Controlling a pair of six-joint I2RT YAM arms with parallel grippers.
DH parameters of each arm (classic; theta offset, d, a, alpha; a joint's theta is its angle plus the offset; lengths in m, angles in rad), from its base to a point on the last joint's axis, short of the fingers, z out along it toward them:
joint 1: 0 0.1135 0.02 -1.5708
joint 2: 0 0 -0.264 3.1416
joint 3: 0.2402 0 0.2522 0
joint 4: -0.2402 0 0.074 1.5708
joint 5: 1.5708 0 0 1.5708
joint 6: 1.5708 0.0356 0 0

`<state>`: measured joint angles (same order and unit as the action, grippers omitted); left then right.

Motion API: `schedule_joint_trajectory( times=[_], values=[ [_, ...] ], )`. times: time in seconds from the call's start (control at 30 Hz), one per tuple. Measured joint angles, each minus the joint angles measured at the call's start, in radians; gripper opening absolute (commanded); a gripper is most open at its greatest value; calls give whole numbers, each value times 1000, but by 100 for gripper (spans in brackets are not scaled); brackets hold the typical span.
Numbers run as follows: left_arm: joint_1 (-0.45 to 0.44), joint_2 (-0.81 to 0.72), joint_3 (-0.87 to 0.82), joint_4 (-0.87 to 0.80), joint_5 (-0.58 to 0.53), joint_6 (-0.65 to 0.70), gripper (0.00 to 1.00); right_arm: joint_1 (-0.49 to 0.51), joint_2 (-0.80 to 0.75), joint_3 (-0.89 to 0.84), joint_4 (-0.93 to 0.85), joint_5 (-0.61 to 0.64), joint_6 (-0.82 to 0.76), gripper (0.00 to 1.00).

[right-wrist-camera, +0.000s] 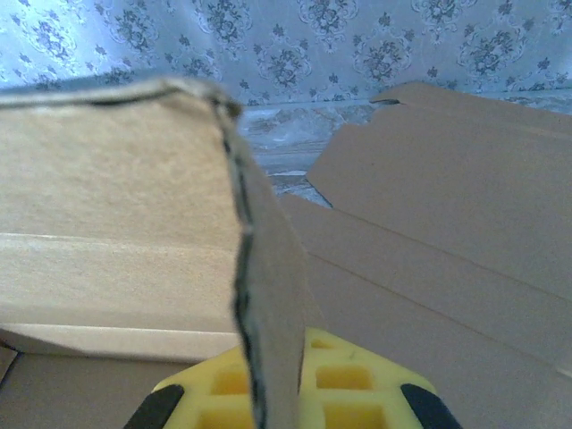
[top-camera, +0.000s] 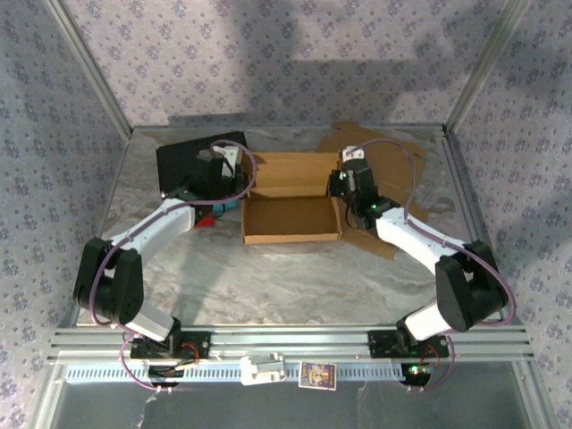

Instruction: Fold the paper box

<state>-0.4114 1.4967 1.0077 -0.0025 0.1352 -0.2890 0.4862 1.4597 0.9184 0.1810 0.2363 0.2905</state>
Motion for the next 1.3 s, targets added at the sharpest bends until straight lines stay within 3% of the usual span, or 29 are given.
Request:
schedule_joint_trajectory(
  times=[0.5,0.67,0.8,1.13,1.3],
  values=[
    [-26,-153,-261,210,51,35,0,8,-107,-223,219,-21,-81,1],
    [-59,-195,-365,315,12,55,0,8,-127,-266,256,-27,-109,12],
    [-109,-225,-421,351,-43,85,0,12,-136,-286,241,-42,-121,28],
    [-212,-276,-493,373,-187,124,0,13,-224,-286,103,-74,-99,33],
    [-243,-274,-497,381,-227,121,0,13,-271,-286,17,-102,-61,51]
  ],
)
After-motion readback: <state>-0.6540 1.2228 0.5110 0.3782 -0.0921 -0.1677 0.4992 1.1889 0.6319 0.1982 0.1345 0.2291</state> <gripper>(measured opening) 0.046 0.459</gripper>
